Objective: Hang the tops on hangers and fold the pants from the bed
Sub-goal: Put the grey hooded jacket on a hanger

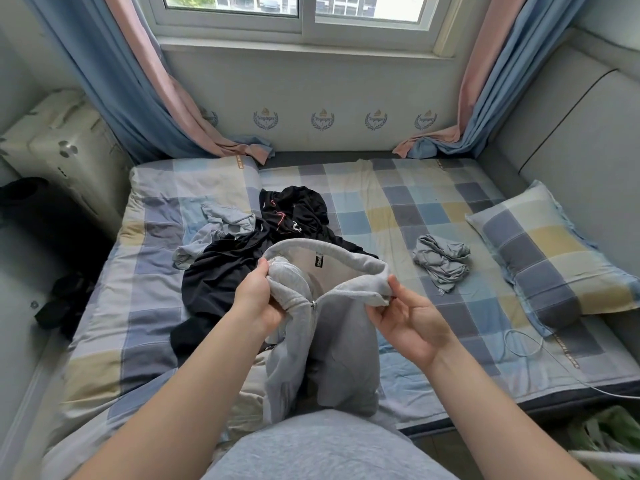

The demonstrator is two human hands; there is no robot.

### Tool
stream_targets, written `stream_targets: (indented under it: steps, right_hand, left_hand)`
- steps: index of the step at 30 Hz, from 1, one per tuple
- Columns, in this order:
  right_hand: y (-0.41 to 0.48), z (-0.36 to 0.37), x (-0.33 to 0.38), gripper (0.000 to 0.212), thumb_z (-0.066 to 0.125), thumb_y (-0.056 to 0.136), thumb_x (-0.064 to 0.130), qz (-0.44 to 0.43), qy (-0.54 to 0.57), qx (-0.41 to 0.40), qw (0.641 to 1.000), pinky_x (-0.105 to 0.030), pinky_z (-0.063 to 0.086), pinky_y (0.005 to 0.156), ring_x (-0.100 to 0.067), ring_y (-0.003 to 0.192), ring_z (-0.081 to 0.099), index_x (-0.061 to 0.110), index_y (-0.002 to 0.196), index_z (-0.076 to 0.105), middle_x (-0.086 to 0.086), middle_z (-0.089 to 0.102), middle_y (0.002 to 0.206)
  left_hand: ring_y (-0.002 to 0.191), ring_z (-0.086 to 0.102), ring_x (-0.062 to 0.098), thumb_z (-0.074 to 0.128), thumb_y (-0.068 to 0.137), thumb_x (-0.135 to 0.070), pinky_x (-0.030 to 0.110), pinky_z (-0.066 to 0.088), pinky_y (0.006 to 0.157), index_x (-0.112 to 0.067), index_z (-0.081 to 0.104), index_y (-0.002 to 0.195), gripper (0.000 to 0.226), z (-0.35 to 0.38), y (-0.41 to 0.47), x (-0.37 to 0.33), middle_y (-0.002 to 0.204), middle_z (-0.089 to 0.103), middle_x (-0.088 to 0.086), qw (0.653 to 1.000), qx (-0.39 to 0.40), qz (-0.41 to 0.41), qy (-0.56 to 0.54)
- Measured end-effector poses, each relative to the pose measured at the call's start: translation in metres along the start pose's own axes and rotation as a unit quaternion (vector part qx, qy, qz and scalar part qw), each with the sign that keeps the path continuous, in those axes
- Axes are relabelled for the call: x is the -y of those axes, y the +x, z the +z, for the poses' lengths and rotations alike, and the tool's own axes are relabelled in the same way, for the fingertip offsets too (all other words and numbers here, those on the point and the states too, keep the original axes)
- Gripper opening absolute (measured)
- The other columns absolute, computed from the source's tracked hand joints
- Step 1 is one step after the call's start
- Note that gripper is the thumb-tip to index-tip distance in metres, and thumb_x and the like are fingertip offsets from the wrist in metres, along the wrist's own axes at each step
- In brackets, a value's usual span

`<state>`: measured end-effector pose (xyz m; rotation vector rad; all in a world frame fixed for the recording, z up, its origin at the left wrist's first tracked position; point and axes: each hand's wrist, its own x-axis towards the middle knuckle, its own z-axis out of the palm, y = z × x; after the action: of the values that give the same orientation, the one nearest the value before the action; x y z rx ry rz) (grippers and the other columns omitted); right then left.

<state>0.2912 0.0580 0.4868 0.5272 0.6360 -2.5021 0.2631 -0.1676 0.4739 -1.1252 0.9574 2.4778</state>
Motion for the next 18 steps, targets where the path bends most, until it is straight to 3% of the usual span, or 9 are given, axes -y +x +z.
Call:
stream_targets:
  steps: [3, 5, 9, 12, 18]
  right_hand:
    - [0.003, 0.004, -0.003, 0.032, 0.058, 0.09, 0.009, -0.022, 0.043, -0.006, 0.999, -0.05, 0.058, 0.087, -0.03, 0.102, 0.069, -0.002, 0.119, 0.06, -0.02, 0.065, 0.113]
    - [0.004, 0.006, 0.0, 0.033, 0.06, 0.088, 0.008, -0.019, 0.035, -0.037, 0.999, -0.055, 0.056, 0.088, -0.034, 0.101, 0.069, -0.002, 0.119, 0.059, -0.023, 0.066, 0.112]
    - [0.0, 0.005, 0.006, 0.041, 0.07, 0.087, 0.028, 0.063, -0.084, -0.14, 0.985, -0.04, 0.062, 0.063, -0.033, 0.08, 0.073, 0.001, 0.117, 0.061, -0.022, 0.072, 0.101]
    - [-0.001, 0.001, 0.004, 0.043, 0.076, 0.078, 0.025, 0.064, -0.154, -0.176, 0.97, -0.028, 0.055, 0.052, -0.022, 0.072, 0.066, 0.003, 0.112, 0.063, -0.014, 0.069, 0.096]
    - [0.0, -0.003, -0.007, 0.035, 0.073, 0.075, 0.005, 0.028, -0.167, -0.144, 0.975, -0.029, 0.059, 0.066, -0.02, 0.078, 0.068, 0.003, 0.109, 0.066, -0.013, 0.07, 0.096]
  left_hand:
    - [0.113, 0.065, 0.038, 0.044, 0.105, -0.045, 0.052, 0.052, 0.095, -0.004, 0.058, 0.133, 0.051, 0.001, 0.003, 0.001, 0.123, 0.066, 0.024, 1.0, -0.009, 0.0, -0.001]
    - [0.11, 0.067, 0.037, 0.047, 0.104, -0.043, 0.05, 0.055, 0.091, -0.009, 0.059, 0.133, 0.046, 0.003, 0.004, 0.002, 0.121, 0.067, 0.021, 1.0, -0.015, 0.012, -0.005]
    - [0.102, 0.071, 0.035, 0.054, 0.102, -0.043, 0.05, 0.056, 0.092, -0.008, 0.065, 0.121, 0.042, 0.001, 0.008, 0.006, 0.112, 0.072, 0.02, 0.998, -0.032, 0.053, 0.027]
    - [0.098, 0.072, 0.034, 0.056, 0.1, -0.044, 0.053, 0.056, 0.094, -0.008, 0.066, 0.115, 0.041, -0.002, 0.011, 0.006, 0.108, 0.073, 0.018, 0.995, -0.05, 0.065, 0.05]
    - [0.095, 0.073, 0.032, 0.059, 0.099, -0.044, 0.05, 0.057, 0.093, -0.009, 0.068, 0.106, 0.037, -0.002, 0.016, 0.002, 0.103, 0.075, 0.016, 0.994, -0.071, 0.073, 0.048]
